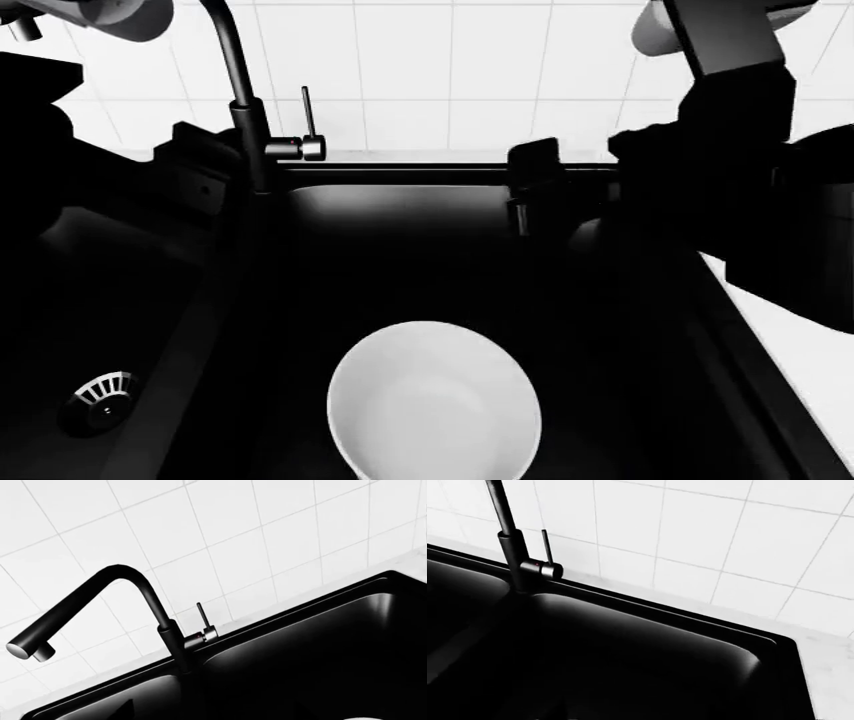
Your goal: Stack the bowls in the sink.
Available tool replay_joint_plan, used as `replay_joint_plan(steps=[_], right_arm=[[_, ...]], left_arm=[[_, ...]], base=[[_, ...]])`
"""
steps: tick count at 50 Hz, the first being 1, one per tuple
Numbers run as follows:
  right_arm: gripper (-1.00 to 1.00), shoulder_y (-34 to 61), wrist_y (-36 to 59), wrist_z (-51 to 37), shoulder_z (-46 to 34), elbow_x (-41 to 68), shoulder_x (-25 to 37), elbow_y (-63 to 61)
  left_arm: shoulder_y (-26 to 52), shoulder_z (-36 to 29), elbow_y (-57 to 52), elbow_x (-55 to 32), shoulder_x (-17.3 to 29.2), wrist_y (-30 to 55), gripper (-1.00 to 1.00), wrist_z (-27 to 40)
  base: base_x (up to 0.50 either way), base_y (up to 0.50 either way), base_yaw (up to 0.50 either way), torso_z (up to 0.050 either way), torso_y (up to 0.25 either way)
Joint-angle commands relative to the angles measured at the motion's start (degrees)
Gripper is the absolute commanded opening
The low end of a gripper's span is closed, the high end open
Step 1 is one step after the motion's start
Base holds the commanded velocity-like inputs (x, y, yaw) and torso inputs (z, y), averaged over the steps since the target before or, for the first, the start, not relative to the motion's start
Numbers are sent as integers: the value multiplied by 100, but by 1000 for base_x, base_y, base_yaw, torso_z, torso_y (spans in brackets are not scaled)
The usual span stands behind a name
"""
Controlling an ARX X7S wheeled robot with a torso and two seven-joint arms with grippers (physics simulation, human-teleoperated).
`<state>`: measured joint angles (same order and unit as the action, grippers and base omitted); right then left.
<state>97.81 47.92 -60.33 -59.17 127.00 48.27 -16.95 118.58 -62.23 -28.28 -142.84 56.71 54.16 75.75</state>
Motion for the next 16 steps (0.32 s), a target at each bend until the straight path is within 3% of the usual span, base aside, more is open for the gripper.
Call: replay_joint_plan(steps=[1, 16], right_arm=[[100, 776, 128, -449, 298, 627, 369, -225], [100, 1482, 242, -770, 587, 1032, 694, -333]], left_arm=[[84, -9, -13, -85, -22, -3, 100, 73], [191, 6, 2, -175, -80, 3, 100, 97]], base=[[0, 0, 0, 0, 0], [0, 0, 0, 0, 0]])
